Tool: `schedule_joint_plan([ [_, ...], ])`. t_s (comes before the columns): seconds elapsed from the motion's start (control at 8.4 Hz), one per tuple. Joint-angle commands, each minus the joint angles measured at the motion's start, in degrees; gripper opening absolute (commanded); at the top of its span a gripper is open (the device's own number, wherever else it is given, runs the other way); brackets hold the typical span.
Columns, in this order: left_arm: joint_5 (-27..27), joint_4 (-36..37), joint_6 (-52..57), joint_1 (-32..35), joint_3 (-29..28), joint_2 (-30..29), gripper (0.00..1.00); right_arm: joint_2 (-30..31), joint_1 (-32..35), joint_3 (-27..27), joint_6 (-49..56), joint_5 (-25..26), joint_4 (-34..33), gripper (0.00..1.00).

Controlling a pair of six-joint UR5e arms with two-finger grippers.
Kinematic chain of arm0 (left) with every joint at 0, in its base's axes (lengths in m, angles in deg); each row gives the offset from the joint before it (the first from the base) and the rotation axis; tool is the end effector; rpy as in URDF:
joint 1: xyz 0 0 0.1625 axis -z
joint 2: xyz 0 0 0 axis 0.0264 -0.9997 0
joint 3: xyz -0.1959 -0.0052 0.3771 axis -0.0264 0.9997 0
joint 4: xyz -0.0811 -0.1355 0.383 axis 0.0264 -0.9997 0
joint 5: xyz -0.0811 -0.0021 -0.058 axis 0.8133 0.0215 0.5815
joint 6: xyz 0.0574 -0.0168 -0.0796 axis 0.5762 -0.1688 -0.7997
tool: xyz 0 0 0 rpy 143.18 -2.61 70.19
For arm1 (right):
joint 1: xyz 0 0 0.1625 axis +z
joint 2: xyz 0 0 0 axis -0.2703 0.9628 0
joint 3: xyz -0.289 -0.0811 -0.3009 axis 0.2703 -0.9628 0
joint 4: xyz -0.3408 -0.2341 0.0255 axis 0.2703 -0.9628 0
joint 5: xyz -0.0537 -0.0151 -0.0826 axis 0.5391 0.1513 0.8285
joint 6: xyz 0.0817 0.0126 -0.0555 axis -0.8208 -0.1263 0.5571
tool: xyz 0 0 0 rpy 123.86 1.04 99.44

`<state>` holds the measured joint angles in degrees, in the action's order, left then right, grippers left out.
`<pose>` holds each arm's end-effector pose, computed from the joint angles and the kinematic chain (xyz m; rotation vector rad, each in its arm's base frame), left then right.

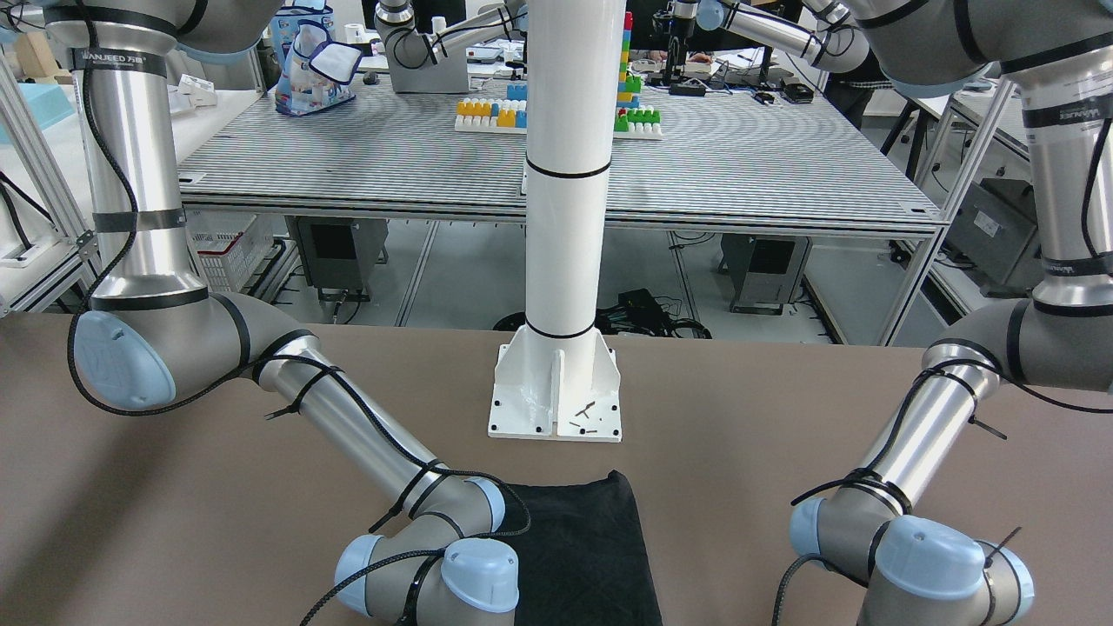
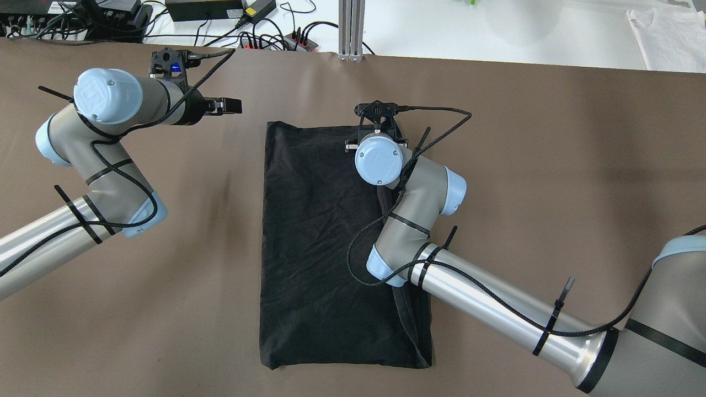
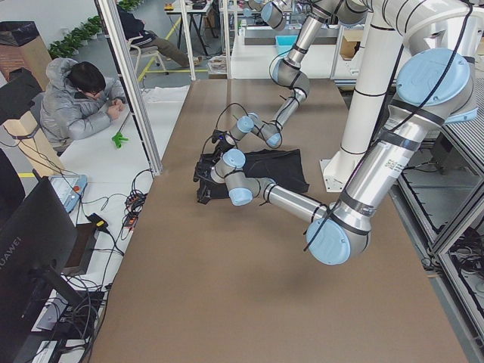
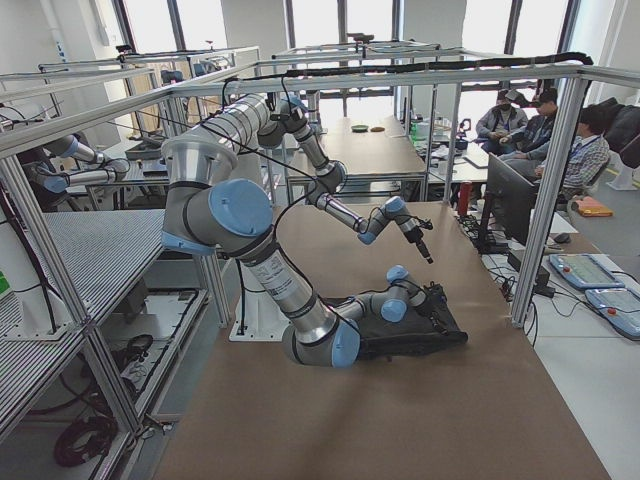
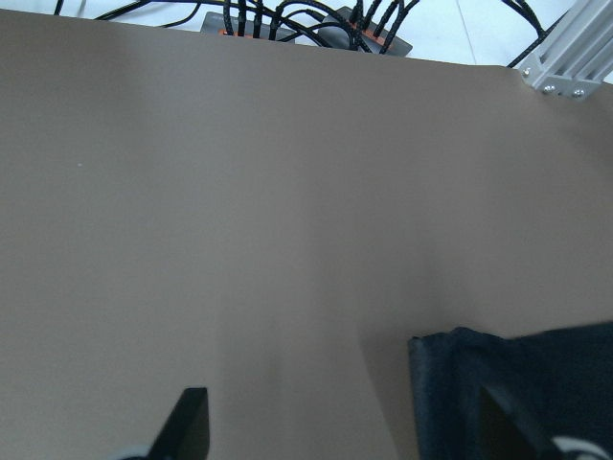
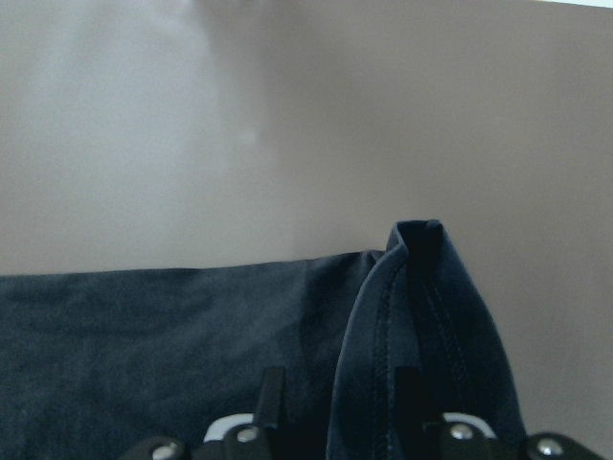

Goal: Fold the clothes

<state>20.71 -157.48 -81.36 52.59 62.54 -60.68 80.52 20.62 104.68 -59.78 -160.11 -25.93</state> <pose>0.3688 -0.6411 0.3298 0.5976 0.9803 -0.2664 -0.5920 -0.6305 0.2477 0.6929 -0.6792 0.2564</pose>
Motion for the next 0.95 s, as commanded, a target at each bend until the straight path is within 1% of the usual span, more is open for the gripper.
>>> schedule_joint_plan([
  [0.0, 0.0, 0.0, 0.0, -0.1, -0.1, 0.0, 1.00, 0.0, 0.1, -0.1, 0.0, 0.2, 0.0, 0.30],
  [0.12, 0.0, -0.1, 0.0, -0.1, -0.1, 0.0, 1.00, 0.0, 0.1, -0.1, 0.0, 0.2, 0.0, 0.26],
  [0.36, 0.0, 0.0, 0.0, -0.1, -0.2, -0.1, 1.00, 0.0, 0.1, -1.4, 0.0, 0.9, 0.1, 0.25],
  [0.48, 0.0, 0.0, 0.0, -0.1, -0.4, -0.4, 1.00, -0.1, 0.2, -1.3, 0.0, 0.9, 0.1, 0.17],
  [0.6, 0.0, 0.0, 0.0, -0.1, -1.3, -1.3, 1.00, -0.2, 0.3, -1.3, -0.1, 0.8, 0.1, 0.02],
  [0.71, -0.1, 0.0, 0.0, -0.1, -2.3, -2.2, 1.00, -0.2, 0.7, -1.3, 0.0, 0.5, 0.1, 0.00],
  [0.83, -0.3, 0.0, 0.1, -0.1, -2.5, -2.5, 1.00, -0.2, 1.3, -1.3, 0.3, 0.2, 0.2, 0.00],
])
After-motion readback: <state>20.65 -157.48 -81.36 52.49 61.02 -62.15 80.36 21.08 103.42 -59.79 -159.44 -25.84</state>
